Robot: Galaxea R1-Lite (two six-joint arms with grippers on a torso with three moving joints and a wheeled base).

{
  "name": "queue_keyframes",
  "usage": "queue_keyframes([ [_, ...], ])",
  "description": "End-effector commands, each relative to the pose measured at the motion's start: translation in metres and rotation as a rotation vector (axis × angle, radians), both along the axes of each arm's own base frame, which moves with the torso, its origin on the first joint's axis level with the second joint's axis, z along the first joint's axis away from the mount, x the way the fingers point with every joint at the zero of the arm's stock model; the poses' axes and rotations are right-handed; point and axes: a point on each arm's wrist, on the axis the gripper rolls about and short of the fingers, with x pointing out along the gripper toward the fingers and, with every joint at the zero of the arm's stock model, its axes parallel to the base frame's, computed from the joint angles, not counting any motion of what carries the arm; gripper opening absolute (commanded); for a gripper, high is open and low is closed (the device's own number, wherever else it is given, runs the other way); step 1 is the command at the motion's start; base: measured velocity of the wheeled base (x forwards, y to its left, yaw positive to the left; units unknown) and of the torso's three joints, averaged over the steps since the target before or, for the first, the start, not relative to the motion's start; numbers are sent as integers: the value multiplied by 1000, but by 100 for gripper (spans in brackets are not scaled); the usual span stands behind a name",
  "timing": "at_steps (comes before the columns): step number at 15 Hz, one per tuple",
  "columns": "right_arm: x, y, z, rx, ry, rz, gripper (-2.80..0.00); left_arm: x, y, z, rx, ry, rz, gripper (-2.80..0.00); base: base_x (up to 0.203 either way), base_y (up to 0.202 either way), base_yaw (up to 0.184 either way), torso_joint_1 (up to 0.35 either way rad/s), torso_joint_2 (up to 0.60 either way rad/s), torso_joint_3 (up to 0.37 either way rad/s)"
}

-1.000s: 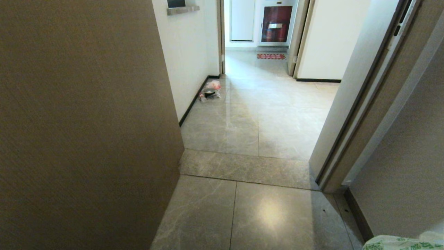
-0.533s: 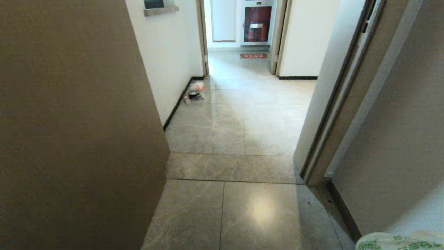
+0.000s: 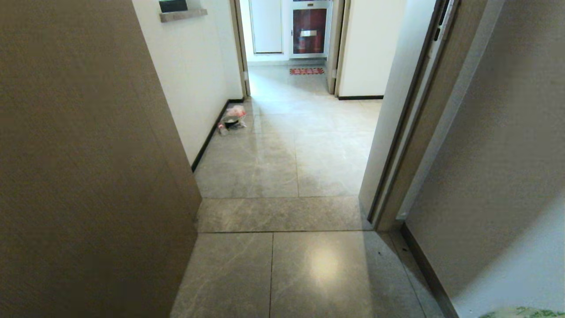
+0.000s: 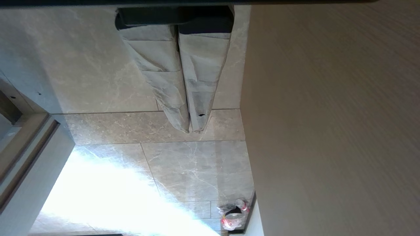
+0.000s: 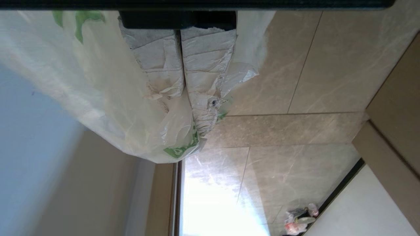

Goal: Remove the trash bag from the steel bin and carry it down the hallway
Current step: Put the trash bag at the door

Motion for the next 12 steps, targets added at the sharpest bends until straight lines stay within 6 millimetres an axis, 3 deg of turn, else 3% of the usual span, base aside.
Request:
queue_keyframes([
  [1, 1, 0, -2, 0, 10, 0, -280, 0, 0, 0, 1, 0, 0, -280, 0, 0, 0, 0, 0, 0],
  [12, 1, 0, -2, 0, 10, 0, -280, 0, 0, 0, 1, 0, 0, -280, 186, 0, 0, 1, 2, 3],
])
